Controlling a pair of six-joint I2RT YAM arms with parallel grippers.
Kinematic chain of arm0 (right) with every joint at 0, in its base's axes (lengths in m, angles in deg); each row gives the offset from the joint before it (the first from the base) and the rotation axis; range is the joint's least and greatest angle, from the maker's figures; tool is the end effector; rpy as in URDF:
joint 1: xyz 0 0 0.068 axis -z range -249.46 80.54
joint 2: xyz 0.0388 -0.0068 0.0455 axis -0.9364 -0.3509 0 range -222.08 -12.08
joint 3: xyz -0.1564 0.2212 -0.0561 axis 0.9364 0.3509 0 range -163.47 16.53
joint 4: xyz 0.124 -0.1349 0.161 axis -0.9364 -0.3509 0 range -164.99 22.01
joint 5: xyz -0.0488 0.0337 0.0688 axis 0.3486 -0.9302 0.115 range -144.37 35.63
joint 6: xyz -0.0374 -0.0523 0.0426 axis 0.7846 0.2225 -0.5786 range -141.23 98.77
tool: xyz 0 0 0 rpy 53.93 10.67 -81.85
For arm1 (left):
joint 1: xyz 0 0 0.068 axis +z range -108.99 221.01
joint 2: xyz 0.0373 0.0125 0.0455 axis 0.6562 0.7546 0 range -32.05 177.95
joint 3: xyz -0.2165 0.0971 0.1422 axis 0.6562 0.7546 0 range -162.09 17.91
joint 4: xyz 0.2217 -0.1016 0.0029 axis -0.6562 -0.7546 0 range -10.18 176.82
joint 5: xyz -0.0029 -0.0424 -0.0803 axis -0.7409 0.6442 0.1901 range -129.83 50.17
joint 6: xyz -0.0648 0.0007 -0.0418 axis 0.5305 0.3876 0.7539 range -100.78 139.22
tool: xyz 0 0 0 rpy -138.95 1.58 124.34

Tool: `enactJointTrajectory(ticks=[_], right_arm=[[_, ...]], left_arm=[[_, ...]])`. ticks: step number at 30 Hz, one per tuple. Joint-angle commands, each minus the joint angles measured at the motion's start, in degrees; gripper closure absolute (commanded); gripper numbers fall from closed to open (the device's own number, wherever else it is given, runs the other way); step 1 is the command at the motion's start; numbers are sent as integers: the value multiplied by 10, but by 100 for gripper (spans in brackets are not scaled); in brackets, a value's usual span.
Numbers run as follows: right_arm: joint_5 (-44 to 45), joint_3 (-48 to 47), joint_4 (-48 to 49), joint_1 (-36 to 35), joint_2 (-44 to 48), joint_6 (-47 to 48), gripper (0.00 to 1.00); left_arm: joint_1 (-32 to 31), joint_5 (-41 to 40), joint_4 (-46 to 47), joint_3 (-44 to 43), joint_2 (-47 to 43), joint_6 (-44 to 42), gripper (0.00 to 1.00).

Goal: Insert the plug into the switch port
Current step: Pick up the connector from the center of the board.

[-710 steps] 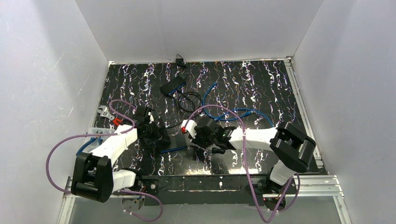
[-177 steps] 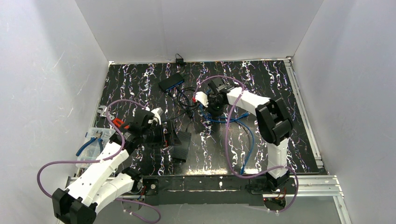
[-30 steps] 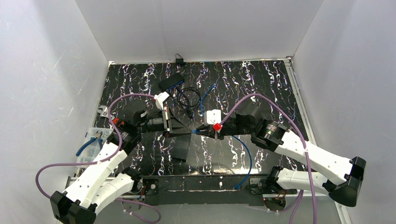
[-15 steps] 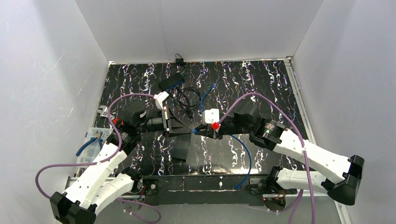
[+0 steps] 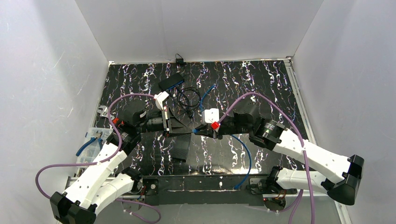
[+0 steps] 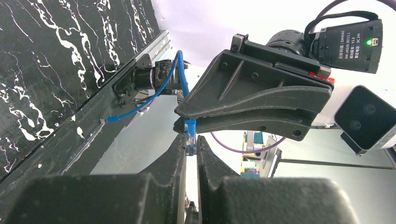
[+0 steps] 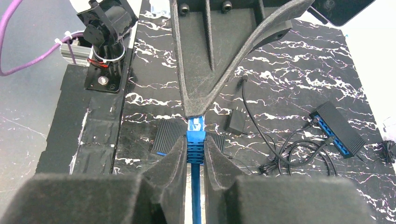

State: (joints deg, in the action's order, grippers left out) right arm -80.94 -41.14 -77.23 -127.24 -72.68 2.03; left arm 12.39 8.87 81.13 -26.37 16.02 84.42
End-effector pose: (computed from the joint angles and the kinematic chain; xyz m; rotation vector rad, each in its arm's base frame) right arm 0.1069 0.2247 0.3673 -1.4359 1.1500 0.8404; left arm 0.1399 -0.1324 0.3383 0.0990 2.1102 -1.8300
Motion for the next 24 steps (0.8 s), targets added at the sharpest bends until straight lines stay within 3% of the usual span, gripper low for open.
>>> enactJointTrajectory(ticks=[1,11,24], right_arm=[[-3,-23,8,-2,10,-5,81],[5,-12,8,-1,25,-4,71],[9,-9,7,-2,28,-4,67]], left_arm=[[-2,18,22,2,-10,2,100],[-3,18,21,-2,-6,0,100],[-2,17,19,-4,-5,-1,100]])
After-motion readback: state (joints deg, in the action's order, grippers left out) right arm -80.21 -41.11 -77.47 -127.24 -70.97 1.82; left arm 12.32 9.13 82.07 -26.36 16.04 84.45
